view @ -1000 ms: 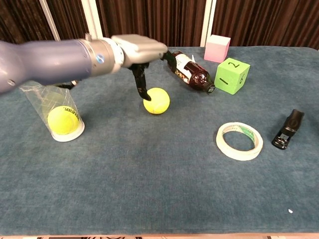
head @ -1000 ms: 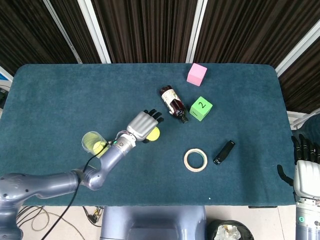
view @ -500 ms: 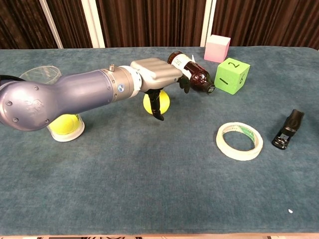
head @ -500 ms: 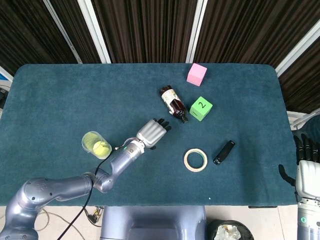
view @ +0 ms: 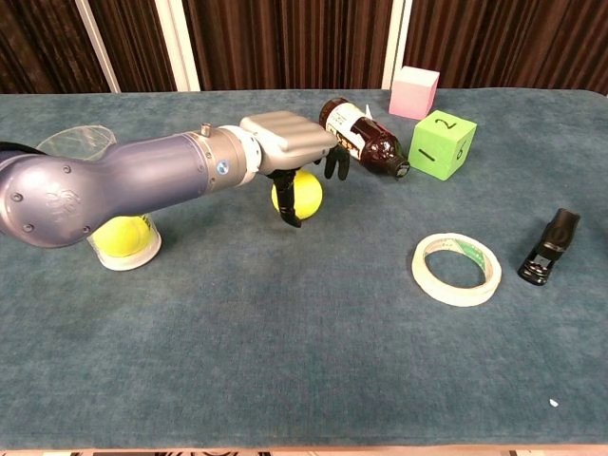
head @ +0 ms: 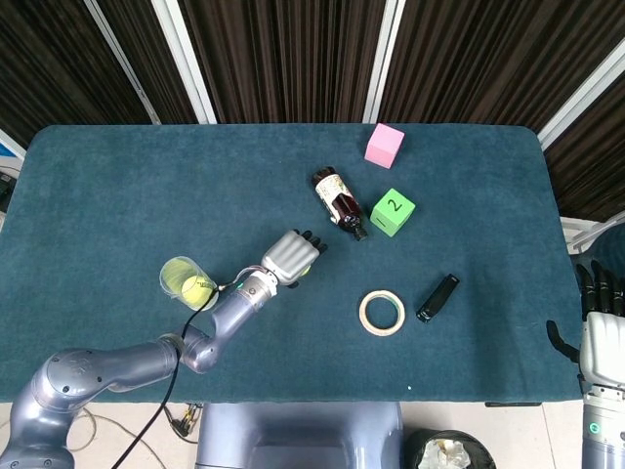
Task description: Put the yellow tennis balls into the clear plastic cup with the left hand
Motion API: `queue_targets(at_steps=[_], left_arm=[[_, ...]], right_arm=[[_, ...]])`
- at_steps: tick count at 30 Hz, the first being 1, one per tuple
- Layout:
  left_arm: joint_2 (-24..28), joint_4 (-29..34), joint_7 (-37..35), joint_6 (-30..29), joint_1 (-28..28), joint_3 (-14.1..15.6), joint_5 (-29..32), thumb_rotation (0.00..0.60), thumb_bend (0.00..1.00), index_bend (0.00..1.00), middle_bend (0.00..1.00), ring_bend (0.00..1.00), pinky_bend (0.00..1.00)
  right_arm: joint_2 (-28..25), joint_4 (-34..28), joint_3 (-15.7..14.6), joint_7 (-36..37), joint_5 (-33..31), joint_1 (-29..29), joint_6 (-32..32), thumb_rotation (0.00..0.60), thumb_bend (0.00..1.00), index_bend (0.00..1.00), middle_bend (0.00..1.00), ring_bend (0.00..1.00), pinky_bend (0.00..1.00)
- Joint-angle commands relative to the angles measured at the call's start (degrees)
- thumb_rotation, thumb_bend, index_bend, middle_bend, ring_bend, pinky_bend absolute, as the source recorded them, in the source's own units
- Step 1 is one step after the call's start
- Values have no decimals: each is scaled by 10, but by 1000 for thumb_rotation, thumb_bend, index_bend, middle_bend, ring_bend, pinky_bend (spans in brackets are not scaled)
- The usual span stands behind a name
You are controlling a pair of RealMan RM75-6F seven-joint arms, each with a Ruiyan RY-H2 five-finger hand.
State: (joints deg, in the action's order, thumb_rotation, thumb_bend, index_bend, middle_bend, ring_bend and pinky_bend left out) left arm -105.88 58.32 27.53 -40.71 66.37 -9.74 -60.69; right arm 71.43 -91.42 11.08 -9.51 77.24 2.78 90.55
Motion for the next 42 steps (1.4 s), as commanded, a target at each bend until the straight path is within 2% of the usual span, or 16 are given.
queue_targets(at_steps=[1,11,16,21,27,32,38,42], left_arm=[[7,0,16,2,-4,8,2,600,22,310,311,254,446],[4,-1,35,3,-7,12,5,600,36,340,348,273,465],[-5,-10,36,-4,-8,15,-7,600,141,387,408,331,522],[-12,-18,41,-12,-10,14,-13,600,292,444,477,383,570],[-4,-7,37,-28,-14,5,-22,600,349,480,512,407,588],[44,63,15,-51,-19,-19,-34,600,335,481,498,402,585],[158,212,18,-102,-44,-38,-55,600,306,476,483,390,576],[236,293,9,-125,-72,-38,-65,600,305,474,482,390,576]], right_arm=[[0,-1,-1,-1,-1,0,-2,600,352,81,0,0,0],[2,0,-1,-3,-2,1,-2,600,353,81,0,0,0],[1,-1,-1,-2,-2,1,-1,600,352,81,0,0,0],[1,-1,-1,0,-2,1,-2,600,352,81,0,0,0],[1,-1,-1,1,-2,1,-2,600,353,81,0,0,0],[2,-1,0,-3,-4,1,-1,600,352,81,0,0,0],[6,-1,-2,-7,-4,3,-3,600,352,81,0,0,0],[9,-1,-4,-9,-3,4,-5,600,352,81,0,0,0]])
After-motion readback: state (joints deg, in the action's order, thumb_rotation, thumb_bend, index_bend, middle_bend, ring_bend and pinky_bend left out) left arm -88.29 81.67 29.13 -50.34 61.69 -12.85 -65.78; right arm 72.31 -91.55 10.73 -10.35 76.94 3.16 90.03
